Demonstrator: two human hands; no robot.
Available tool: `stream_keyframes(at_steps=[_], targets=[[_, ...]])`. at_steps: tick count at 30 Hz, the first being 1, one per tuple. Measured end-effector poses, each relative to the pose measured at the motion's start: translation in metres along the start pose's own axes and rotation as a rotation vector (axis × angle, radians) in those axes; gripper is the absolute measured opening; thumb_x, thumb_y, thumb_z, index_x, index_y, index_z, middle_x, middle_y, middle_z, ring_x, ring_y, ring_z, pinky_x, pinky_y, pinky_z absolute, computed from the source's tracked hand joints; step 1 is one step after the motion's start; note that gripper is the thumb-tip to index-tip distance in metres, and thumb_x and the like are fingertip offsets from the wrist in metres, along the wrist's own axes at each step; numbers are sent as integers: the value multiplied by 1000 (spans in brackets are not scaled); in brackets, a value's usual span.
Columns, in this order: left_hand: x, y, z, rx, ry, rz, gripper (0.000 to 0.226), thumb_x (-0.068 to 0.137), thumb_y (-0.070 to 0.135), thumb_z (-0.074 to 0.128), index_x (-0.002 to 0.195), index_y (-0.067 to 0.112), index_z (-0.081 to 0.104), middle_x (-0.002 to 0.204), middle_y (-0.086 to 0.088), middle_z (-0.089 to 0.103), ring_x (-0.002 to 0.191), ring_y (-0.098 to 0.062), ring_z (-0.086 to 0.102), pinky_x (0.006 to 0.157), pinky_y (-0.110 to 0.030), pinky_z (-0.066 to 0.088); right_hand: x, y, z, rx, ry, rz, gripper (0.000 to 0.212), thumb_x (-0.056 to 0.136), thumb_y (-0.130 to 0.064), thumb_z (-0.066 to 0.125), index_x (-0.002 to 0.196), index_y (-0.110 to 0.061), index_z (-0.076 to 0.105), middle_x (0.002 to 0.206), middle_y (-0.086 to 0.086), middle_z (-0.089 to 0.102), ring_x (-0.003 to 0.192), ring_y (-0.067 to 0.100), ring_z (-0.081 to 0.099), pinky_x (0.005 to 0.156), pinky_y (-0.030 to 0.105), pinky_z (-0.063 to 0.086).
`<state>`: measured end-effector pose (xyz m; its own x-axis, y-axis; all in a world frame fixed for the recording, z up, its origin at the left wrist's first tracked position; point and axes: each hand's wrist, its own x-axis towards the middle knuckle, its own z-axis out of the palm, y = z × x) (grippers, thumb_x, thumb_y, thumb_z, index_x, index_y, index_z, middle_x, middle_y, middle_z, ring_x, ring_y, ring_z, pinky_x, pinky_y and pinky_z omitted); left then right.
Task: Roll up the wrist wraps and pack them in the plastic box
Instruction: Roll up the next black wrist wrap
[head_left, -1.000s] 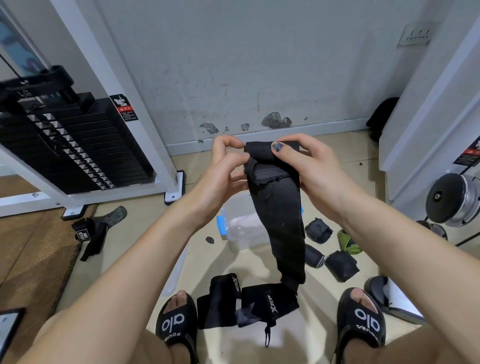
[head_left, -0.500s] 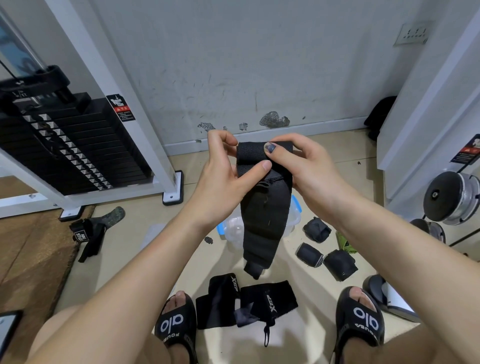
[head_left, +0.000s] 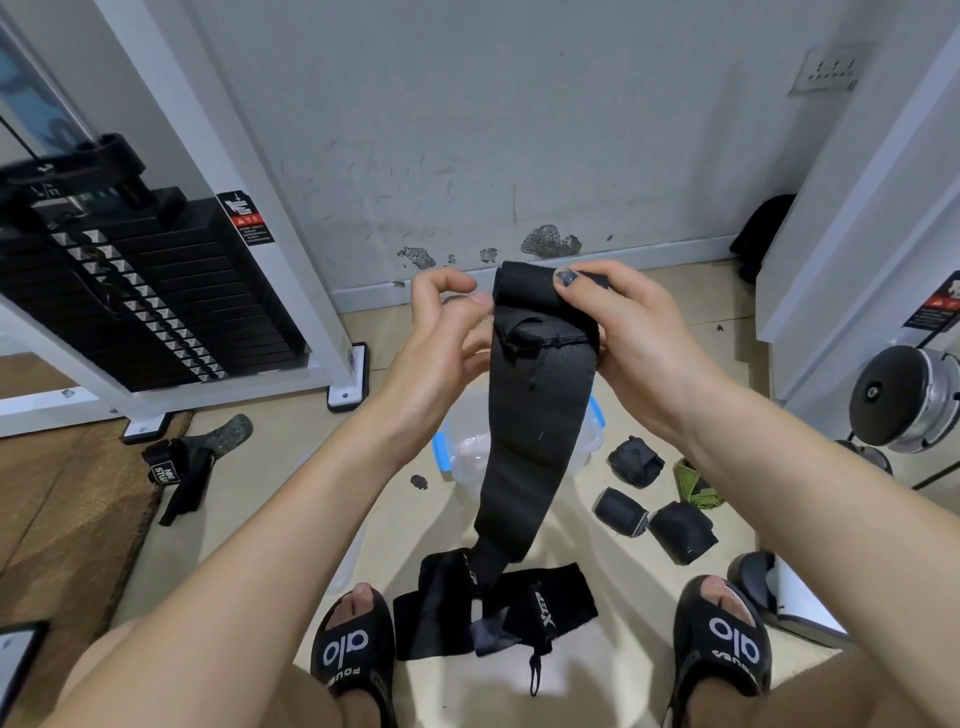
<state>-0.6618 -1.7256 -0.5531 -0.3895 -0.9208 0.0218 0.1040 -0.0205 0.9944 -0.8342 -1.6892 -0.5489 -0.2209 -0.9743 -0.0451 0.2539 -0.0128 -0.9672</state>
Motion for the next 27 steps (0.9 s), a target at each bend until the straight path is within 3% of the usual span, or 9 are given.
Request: stream_keyframes(at_steps=[2,5,7,9,12,16,19,27], targets=[[-3,-1,-4,46,-68,30,39,78,32,67,105,25,40,104,-4,53,87,-14,58,87,-31,50,0,-1,-1,-11,1,-8,19,98,-19,68,112,-7,70,88,2,67,79,15,66,68,28,50],[-9,-4,-2,192,-71,81,37,85,24,69,105,18,39,92,8,58,81,-9,60,85,-30,50,-1,0,-1,-45,-13,-22,10,97,-20,69,105,-13,70,85,2,68,80,17,67,71,31,51],[-10,-5,1,187,-52,85,40,84,25,73,103,18,39,102,-16,58,91,-21,60,89,-41,49,-3,2,0,-85,-18,-56,5,97,-19,69,100,-16,71,82,0,69,79,17,66,71,32,51],[-8,-3,1,137,-55,52,42,78,27,75,100,22,39,105,-25,55,94,-27,53,89,-46,45,-3,2,1,-108,-23,-84,2,97,-19,70,98,-18,71,83,0,69,80,18,66,72,33,51],[-2,-4,-2,25,-64,-18,46,76,9,74,103,22,39,97,-11,61,95,-25,57,90,-40,47,-4,2,0,-100,-41,-95,2,97,-18,69,99,-17,71,85,2,71,81,18,67,72,32,52],[0,0,-3,-62,-115,-75,56,90,-15,57,128,23,42,89,2,72,89,-17,68,81,-28,54,-5,2,1,-84,-74,-105,9,98,-16,69,105,-12,69,89,4,71,86,18,67,75,33,53],[1,4,-6,-35,-157,-69,54,90,-17,52,121,27,53,91,-1,70,88,-20,68,77,-29,54,-5,4,1,-94,-110,-111,8,97,-12,69,104,-14,69,90,0,71,89,18,68,79,35,53],[0,2,-7,7,-143,14,43,83,-8,61,108,26,53,104,-14,59,87,-26,62,73,-35,52,-6,4,2,-29,-200,-64,24,92,4,68,109,-13,67,94,9,67,88,22,65,78,35,53]])
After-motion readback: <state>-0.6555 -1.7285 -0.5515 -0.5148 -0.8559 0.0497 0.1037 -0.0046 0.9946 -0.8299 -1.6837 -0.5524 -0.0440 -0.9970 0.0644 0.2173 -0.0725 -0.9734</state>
